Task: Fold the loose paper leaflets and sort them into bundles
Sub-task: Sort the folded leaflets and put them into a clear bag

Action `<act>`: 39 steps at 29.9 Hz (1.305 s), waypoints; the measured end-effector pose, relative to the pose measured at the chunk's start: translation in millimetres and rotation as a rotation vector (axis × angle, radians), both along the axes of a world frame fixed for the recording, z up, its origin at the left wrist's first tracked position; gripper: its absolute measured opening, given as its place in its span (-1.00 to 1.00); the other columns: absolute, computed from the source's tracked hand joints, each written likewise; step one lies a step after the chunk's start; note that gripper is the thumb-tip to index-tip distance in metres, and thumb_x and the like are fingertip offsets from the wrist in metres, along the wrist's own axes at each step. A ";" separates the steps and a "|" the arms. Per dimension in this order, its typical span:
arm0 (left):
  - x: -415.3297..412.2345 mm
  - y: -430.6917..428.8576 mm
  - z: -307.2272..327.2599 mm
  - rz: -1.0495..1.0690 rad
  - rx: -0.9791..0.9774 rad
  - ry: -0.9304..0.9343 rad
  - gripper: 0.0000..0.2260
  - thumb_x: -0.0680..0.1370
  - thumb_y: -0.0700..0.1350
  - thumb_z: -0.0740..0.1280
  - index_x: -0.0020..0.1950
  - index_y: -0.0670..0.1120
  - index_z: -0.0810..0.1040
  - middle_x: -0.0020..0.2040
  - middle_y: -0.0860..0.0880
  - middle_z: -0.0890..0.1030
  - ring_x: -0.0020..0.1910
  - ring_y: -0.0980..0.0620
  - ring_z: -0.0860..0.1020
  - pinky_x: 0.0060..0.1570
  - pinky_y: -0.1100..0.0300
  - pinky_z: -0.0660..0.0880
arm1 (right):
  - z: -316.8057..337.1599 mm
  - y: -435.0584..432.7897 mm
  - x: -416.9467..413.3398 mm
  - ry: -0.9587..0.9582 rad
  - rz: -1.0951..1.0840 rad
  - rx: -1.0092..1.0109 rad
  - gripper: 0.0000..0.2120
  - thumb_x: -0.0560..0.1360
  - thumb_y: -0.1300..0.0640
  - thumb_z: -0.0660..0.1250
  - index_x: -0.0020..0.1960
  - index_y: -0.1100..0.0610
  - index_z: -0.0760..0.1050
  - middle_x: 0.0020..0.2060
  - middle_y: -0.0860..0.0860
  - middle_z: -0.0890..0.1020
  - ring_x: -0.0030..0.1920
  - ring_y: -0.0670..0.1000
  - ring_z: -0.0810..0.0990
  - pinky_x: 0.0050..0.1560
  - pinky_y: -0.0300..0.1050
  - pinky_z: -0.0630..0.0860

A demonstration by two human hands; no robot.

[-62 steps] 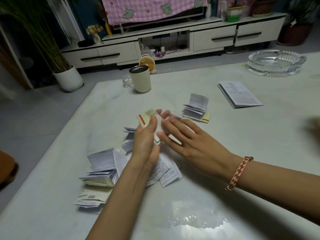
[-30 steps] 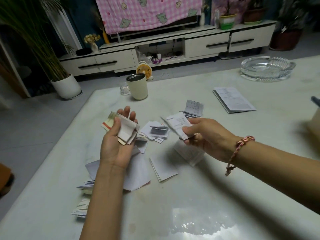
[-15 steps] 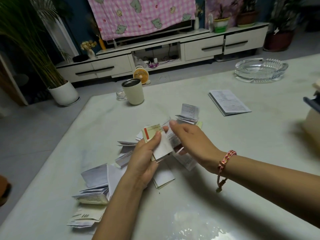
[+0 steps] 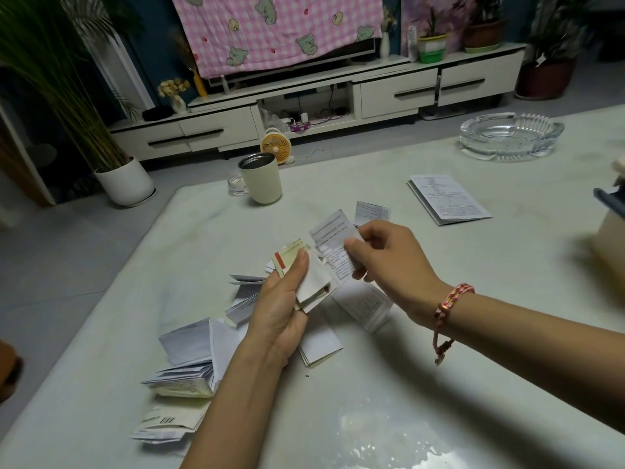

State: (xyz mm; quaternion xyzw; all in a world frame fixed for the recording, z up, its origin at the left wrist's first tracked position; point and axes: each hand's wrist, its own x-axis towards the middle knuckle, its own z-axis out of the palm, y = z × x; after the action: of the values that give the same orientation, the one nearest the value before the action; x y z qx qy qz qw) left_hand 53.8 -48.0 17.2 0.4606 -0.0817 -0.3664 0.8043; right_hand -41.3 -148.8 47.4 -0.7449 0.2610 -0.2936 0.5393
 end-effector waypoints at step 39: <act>-10.2 -13.7 -14.8 -0.057 0.093 -0.157 -0.59 0.61 0.13 0.01 0.10 -0.07 0.56 -0.05 -0.04 0.69 -0.12 0.08 0.66 -0.30 0.25 0.56 | -2.9 23.0 -3.3 0.189 0.012 -0.239 -0.92 0.59 0.18 0.11 0.06 0.15 0.34 -0.17 0.11 0.55 -0.14 0.09 0.49 -0.27 -0.11 0.23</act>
State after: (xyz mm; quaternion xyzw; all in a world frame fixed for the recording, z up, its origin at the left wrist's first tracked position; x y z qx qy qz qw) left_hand 43.5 -61.7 2.4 0.5222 -0.1404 -0.3551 0.7625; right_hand -44.6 -125.8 44.5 -0.8298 0.2691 -0.2479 0.4214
